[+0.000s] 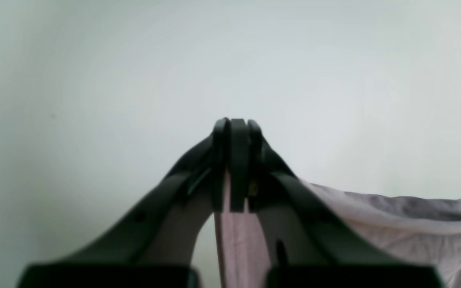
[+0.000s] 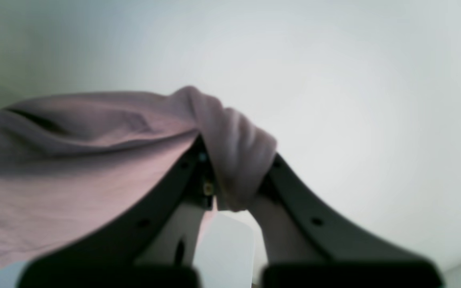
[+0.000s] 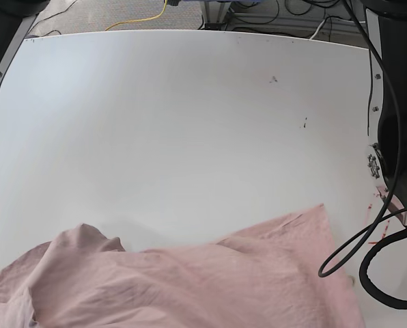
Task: Layout the t-shirt on the table in an organized manner, then fold the t-shirt properly
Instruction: 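Swing the lifted t-shirt and lay it across the table with both grippers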
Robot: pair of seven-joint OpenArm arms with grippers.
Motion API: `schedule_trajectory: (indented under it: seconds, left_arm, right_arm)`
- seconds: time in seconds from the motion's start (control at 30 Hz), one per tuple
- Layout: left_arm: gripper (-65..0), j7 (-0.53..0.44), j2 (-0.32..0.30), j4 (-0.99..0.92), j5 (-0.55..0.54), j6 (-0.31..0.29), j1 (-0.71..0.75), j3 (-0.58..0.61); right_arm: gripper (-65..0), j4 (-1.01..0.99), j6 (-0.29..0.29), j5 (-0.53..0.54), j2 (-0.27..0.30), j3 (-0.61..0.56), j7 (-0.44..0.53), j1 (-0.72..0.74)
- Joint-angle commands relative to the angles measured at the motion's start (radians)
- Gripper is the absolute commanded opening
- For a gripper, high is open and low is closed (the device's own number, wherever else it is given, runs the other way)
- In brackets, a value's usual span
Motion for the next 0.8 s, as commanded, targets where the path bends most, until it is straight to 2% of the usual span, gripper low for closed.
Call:
schedule_trajectory:
  seconds: [0.0, 0.13, 0.37, 0.53, 0.77]
  left_arm:
    - [-65.0, -0.008, -0.014, 0.019, -0.005, -0.003, 0.014, -0.033]
    - [-65.0, 0.022, -0.023, 0.020, -0.017, -0.008, 0.094, -0.082]
    - [-65.0, 0.063, -0.071, 0.059, -0.138, -0.005, 0.253, -0.131]
    - [-65.0, 0.108, -0.071, 0.091, -0.230, -0.005, 0.413, -0.175]
    - [-65.0, 0.163, -0.057, 0.171, -0.280, -0.008, 0.617, -0.217]
  right_arm:
    - [-65.0, 0.023, -0.006, -0.002, 0.029, 0.038, -0.008, -0.014]
    - [-65.0, 0.075, -0.006, -0.002, 0.038, 0.127, -0.034, -0.148]
    - [-65.0, 0.275, -0.006, 0.007, 0.028, 0.339, -0.115, -0.459]
    - [-65.0, 0.413, -0.006, 0.065, -0.031, 0.497, -0.186, -0.680]
    - [-65.0, 0.536, -0.006, 0.130, -0.083, 0.633, -0.197, -0.959]
